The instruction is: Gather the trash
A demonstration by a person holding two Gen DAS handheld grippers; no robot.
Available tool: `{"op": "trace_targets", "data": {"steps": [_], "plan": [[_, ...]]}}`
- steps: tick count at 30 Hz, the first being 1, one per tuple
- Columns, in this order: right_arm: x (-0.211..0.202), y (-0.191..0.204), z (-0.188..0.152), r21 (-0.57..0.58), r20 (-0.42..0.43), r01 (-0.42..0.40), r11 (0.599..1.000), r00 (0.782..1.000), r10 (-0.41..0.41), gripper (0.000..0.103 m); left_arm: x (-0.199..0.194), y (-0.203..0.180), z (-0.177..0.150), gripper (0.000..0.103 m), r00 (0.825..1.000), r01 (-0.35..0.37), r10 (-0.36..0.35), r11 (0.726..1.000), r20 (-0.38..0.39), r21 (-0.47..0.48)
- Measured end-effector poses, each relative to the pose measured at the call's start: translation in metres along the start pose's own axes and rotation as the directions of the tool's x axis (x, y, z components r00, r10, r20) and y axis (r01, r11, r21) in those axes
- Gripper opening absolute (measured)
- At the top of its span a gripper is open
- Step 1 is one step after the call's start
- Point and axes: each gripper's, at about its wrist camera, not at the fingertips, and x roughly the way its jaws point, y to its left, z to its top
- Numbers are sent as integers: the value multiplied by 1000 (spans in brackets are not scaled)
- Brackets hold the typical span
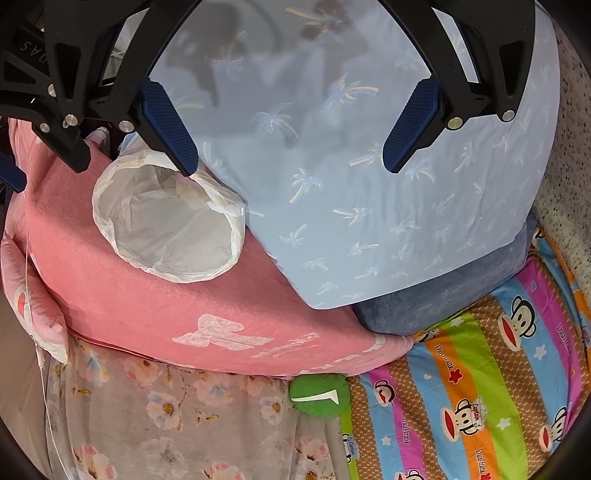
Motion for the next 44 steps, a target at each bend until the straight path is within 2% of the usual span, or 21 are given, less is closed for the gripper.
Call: {"op": "trace_targets", "data": {"steps": [31,44], "plan": [[6,-8,11,2,5,5,1000,1000,-5,97,2,-4,8,96,1000,-1,1,1000,8,8],[19,-10,18,15,-5,7,1000,1000,-7,97,17,-7,21,96,1000,7,-7,1000,-11,9]]}}
